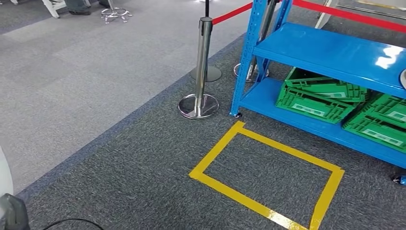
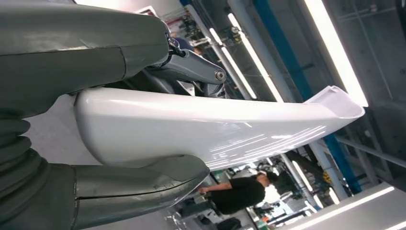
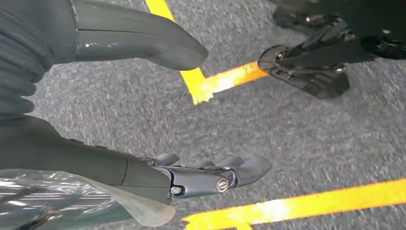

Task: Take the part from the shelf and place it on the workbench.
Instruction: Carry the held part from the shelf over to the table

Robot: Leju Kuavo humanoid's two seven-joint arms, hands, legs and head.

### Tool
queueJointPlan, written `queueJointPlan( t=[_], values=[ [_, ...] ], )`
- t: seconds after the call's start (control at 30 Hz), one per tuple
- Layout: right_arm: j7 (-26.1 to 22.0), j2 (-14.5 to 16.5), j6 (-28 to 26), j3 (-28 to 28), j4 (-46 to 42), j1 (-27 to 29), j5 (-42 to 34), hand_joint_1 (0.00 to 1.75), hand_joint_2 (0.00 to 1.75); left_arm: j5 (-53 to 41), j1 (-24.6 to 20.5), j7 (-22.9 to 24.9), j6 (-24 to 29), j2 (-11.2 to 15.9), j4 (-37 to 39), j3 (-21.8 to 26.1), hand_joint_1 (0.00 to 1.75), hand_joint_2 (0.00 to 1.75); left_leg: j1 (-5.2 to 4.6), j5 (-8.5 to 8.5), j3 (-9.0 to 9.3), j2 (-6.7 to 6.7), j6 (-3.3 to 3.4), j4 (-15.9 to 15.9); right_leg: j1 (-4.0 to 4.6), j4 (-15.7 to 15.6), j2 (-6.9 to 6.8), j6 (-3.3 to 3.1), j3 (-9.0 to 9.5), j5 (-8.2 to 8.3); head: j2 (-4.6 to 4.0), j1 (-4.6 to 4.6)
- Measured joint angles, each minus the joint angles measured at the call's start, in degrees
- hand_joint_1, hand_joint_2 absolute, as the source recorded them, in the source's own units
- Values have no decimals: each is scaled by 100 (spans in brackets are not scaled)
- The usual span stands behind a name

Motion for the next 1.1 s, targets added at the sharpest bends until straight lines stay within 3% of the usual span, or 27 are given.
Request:
queueJointPlan(
  t=[0.07, 0.1, 0.13, 0.17, 0.2, 0.23, 0.3, 0.33, 0.4, 0.43, 0.47, 0.53, 0.6, 0.63, 0.67, 0.73, 0.8, 0.83, 0.9, 0.93, 1.0, 1.03, 1.1],
  values=[
    [0, 0, -1, 1, 0, 8, 7, 0, 175, -10, 2, 0, 0, 0, 0, -1, 175, 175, -16, 108, -143, -45, 38, 7, 2, 715, 84, 11, -205, -473, 0, 17],
    [0, -1, -1, 1, 0, 9, 12, 0, 175, -16, 3, 0, -1, 1, 0, -2, 175, 175, -23, 166, -213, -76, 41, 13, 2, 1039, 97, 16, -270, -564, 0, 21],
    [-1, -1, 0, 2, 0, 9, 16, 0, 175, -22, 3, 0, -1, 1, 0, -1, 175, 175, -29, 224, -283, -115, 38, 20, 2, 1210, 102, 17, -263, -508, 0, 19],
    [-1, -1, 1, 2, 0, 9, 21, 0, 175, -30, 3, 0, -1, 1, 0, -1, 175, 175, -32, 279, -351, -161, 30, 30, 2, 1177, 113, 12, -159, -347, 0, 20],
    [-1, -3, 1, 3, 0, 10, 24, 0, 175, -37, 3, 0, -1, 1, 0, 0, 175, 175, -33, 329, -413, -216, 18, 43, 1, 922, 154, 0, 58, -153, 0, 19],
    [-1, -7, 1, 3, 0, 9, 26, 0, 175, -43, 4, 0, -1, 1, 0, 1, 175, 175, -32, 373, -464, -271, 1, 65, -1, 505, 278, -19, 358, -24, 0, 19],
    [-2, -17, 0, 3, 1, 15, 28, 0, 175, -50, -2, 0, 0, 2, 0, -1, 175, 175, -46, 434, -556, -381, -41, 141, -13, -344, 550, -40, 931, -41, 0, 18],
    [-4, -21, -1, 3, 1, 17, 29, 0, 175, -51, -4, 0, 0, 2, 0, -2, 175, 175, -51, 464, -598, -438, -68, 177, -15, -584, 623, -46, 1072, -119, 0, 16],
    [-10, -21, -1, 3, 2, 23, 31, 0, 175, -56, -1, 0, -1, 5, -1, -2, 175, 175, -56, 516, -670, -552, -123, 230, -20, -713, 504, -62, 1098, -183, 0, 17],
    [-12, -22, -1, 3, 2, 26, 34, 0, 175, -57, 5, 0, -1, 6, -1, -1, 175, 175, -58, 487, -706, -521, -154, 277, -28, -715, 414, -91, 1078, -170, 0, 10],
    [-14, -22, -1, 3, 2, 32, 37, 0, 175, -60, 10, 0, -1, 8, -2, -1, 175, 175, -55, 378, -761, -427, -190, 396, -39, -723, 320, -122, 1070, -153, 0, -2],
    [-15, -25, -1, 3, 3, 50, 43, 0, 175, -64, 9, 0, -1, 13, -2, -1, 175, 175, -26, -55, -973, -155, -273, 962, -44, -727, 129, -162, 1049, -127, 0, -30],
    [-16, -25, -2, 4, 4, 70, 46, 0, 175, -65, 4, 0, -2, 17, -2, -1, 175, 175, 39, -442, -1210, -45, -350, 1704, -39, -714, -64, -168, 1023, -117, 0, -37],
    [-16, -25, -2, 3, 5, 74, 47, 0, 175, -65, 6, 0, -2, 18, -2, 0, 175, 175, 74, -489, -1240, -28, -380, 1905, -39, -704, -158, -164, 1011, -116, 0, -39],
    [-16, -25, -2, 4, 6, 70, 47, 0, 175, -65, 10, 0, -2, 19, -2, 1, 175, 175, 108, -422, -1170, -10, -404, 1895, -41, -693, -248, -156, 1005, -119, 0, -38],
    [-16, -25, -2, 4, 7, 54, 47, 0, 175, -65, 13, 0, -3, 20, -2, 1, 175, 175, 153, -81, -759, 109, -430, 1281, -48, -678, -398, -120, 1026, -141, 0, -39],
    [-16, -32, -2, 5, 7, 42, 47, 0, 175, -66, 10, 0, -2, 22, -4, -1, 175, 175, 126, 119, -358, 324, -397, 599, -41, -669, -516, -61, 1062, -169, 0, -34],
    [-16, -35, -2, 5, 7, 35, 48, 0, 175, -67, 10, 0, -2, 24, -6, -1, 175, 175, 99, 128, -275, 392, -361, 428, -35, -664, -569, -31, 1086, -173, 0, -35],
    [-19, -37, -1, 5, 6, 9, 54, 0, 175, -75, 12, 0, 1, 27, -13, 0, 175, 175, 61, 93, -299, 342, -266, 350, -34, -654, -671, 30, 1112, -167, 0, -36],
    [-23, -37, 0, 7, 4, -9, 61, 0, 175, -81, 18, 0, 2, 27, -18, 1, 175, 175, 60, 95, -312, 285, -217, 316, -44, -630, -624, 59, 1099, -200, 0, -36],
    [-31, -36, 1, 12, 1, -32, 75, 0, 175, -92, 17, 0, 3, 22, -32, -1, 175, 175, 67, 118, -328, 173, -112, 255, -65, -331, -316, 90, 917, -406, 0, -8],
    [-33, -36, 1, 15, 1, -29, 80, 0, 175, -99, 15, 0, 3, 20, -37, -2, 175, 175, 60, 130, -332, 120, -72, 241, -69, 6, -110, 84, 731, -573, 0, 10],
    [-33, -36, 1, 22, 2, -2, 88, 0, 175, -109, 6, 0, 1, 16, -42, -1, 175, 175, 24, 137, -346, -11, -24, 243, -61, 811, 71, 61, 286, -827, 0, 28]
  ],
)
